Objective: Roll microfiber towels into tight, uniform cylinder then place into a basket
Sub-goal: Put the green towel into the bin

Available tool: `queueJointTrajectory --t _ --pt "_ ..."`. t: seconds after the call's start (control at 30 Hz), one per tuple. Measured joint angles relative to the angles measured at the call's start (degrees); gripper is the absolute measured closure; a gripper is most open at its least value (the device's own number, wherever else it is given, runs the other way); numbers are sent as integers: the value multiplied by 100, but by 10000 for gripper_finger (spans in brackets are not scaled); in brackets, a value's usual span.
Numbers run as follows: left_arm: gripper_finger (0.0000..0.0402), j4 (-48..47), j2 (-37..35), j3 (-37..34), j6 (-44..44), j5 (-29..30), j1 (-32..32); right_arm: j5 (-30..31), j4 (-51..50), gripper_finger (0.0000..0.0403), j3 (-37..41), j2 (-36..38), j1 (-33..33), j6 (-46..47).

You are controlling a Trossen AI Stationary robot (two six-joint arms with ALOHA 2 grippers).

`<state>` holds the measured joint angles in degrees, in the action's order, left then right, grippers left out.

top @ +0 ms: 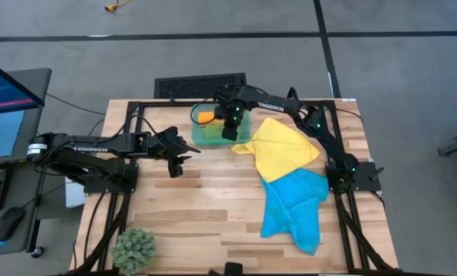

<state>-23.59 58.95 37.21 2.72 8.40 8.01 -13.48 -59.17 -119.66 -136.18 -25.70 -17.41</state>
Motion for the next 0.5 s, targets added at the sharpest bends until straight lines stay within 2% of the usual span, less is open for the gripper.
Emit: queueJointTrajectory --t 0.3,0.5 --pt "278 6 -1 0 0 0 -2 -137 -233 400 2 0 6 685" --pt "278 -5 1 0 -37 0 0 -150 -147 394 4 0 20 784"
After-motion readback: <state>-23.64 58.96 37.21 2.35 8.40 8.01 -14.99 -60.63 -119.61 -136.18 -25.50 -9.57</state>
